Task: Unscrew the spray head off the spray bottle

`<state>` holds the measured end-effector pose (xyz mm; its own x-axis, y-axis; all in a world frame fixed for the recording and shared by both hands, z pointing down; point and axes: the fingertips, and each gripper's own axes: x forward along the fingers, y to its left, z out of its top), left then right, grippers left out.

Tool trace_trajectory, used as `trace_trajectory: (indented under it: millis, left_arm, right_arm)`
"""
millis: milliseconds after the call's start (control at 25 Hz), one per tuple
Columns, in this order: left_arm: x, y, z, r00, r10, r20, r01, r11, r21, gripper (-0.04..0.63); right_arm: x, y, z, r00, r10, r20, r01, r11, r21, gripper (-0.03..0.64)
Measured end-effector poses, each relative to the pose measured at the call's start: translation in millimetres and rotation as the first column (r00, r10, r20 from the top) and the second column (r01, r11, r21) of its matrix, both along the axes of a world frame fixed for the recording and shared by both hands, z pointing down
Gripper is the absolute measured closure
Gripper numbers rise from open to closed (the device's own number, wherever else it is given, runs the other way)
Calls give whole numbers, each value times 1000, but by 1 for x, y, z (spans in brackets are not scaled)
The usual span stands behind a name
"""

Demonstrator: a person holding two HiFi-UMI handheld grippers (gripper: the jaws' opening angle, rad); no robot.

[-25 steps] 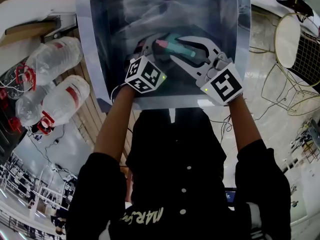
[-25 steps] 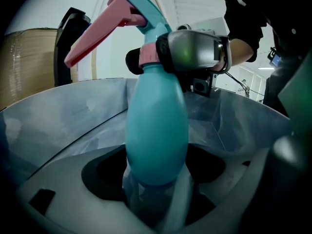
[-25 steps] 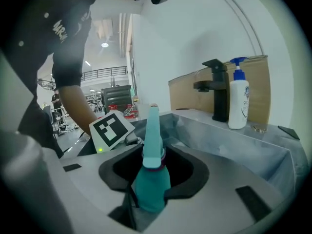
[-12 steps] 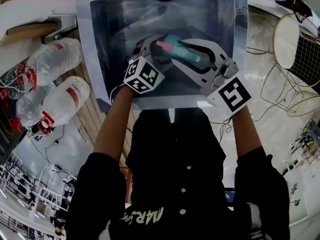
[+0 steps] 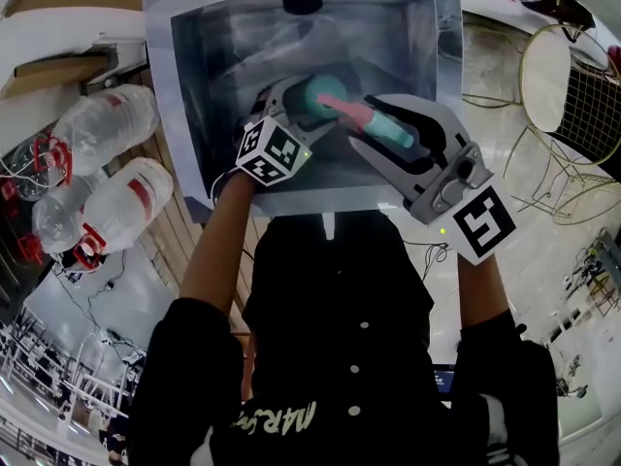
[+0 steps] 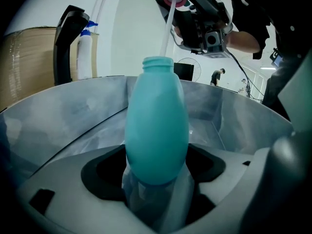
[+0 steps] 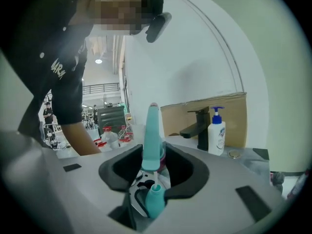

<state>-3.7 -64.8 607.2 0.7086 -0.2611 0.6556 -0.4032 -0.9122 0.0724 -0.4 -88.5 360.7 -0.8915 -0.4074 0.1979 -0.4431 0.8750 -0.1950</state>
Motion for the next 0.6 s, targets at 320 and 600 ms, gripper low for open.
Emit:
trace_trajectory:
  millis: [320, 600]
  left_arm:
    - [-1, 3, 2, 1000, 0, 14, 0, 1000, -7, 207]
    - [-6, 8, 1, 999, 15, 43, -14, 1000, -20, 206]
  right_arm:
    - [27, 2, -34, 995, 87, 51, -87, 996, 6, 456]
    - [38, 1, -45, 989, 133, 61, -134, 991, 11, 454]
